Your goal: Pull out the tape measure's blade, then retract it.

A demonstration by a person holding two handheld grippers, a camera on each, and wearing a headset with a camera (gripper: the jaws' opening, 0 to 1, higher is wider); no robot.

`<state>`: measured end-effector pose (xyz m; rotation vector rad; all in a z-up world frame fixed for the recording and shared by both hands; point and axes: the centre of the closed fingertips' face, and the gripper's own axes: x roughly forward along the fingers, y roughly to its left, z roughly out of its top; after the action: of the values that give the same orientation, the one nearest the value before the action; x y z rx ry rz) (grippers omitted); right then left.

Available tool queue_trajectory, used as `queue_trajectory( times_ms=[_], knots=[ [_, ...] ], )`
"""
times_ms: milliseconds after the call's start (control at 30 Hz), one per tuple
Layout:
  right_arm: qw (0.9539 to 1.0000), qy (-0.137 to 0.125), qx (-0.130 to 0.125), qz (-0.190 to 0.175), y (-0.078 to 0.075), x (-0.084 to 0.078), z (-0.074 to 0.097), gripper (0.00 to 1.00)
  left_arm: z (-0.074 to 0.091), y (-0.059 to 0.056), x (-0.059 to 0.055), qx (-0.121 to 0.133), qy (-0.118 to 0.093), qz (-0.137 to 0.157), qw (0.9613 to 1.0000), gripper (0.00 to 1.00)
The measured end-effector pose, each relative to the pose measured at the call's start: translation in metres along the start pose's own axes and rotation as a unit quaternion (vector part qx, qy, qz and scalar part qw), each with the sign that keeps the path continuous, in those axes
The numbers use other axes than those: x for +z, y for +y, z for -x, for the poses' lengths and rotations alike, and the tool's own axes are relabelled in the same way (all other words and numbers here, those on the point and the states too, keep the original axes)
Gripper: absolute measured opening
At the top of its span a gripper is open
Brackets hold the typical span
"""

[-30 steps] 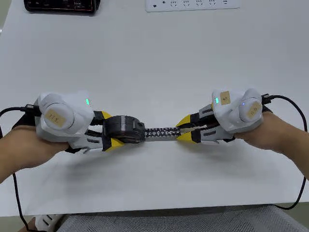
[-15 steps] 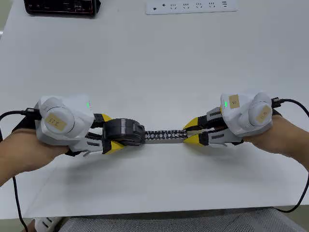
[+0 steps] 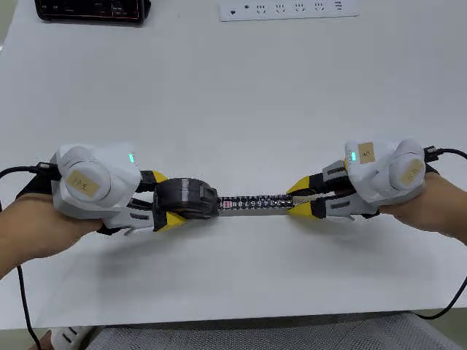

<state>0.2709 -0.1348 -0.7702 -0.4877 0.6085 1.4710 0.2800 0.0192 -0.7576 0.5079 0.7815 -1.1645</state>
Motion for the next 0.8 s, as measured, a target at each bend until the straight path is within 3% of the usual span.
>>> queue_trajectory(
  times_ms=[800],
  knots=[
    [0.9994, 0.032, -0.004, 0.009, -0.003, -0.02, 0.024, 0.09, 0.0, -0.001, 0.0, 0.003, 0.0, -0.002, 1.0, 0.29]
  ],
)
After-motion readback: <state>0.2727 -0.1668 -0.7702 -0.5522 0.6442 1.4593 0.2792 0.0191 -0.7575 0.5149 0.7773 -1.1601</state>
